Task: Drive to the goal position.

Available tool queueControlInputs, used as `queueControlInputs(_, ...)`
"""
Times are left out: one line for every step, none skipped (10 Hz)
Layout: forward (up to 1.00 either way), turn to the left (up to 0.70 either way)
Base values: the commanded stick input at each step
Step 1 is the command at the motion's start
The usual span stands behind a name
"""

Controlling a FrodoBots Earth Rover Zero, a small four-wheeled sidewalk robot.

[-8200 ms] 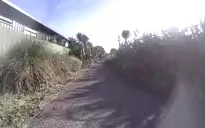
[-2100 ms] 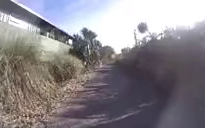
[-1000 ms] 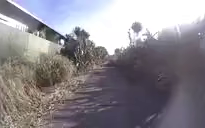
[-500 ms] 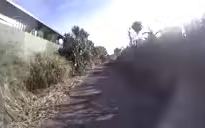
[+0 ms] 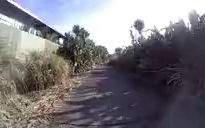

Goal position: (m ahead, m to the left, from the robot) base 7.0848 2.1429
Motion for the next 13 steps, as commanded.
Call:
queueControlInputs(0.45,0.0)
queueControlInputs(0.45,0.0)
queueControlInputs(0.45,0.0)
queueControlInputs(0.45,0.0)
queueControlInputs(0.45,0.0)
queueControlInputs(0.45,0.0)
queueControlInputs(0.45,0.0)
queueControlInputs(0.45,0.0)
queueControlInputs(0.45,0.0)
queueControlInputs(0.45,-0.27)
queueControlInputs(0.45,-0.27)
queueControlInputs(0.45,-0.27)
queueControlInputs(0.45,-0.27)
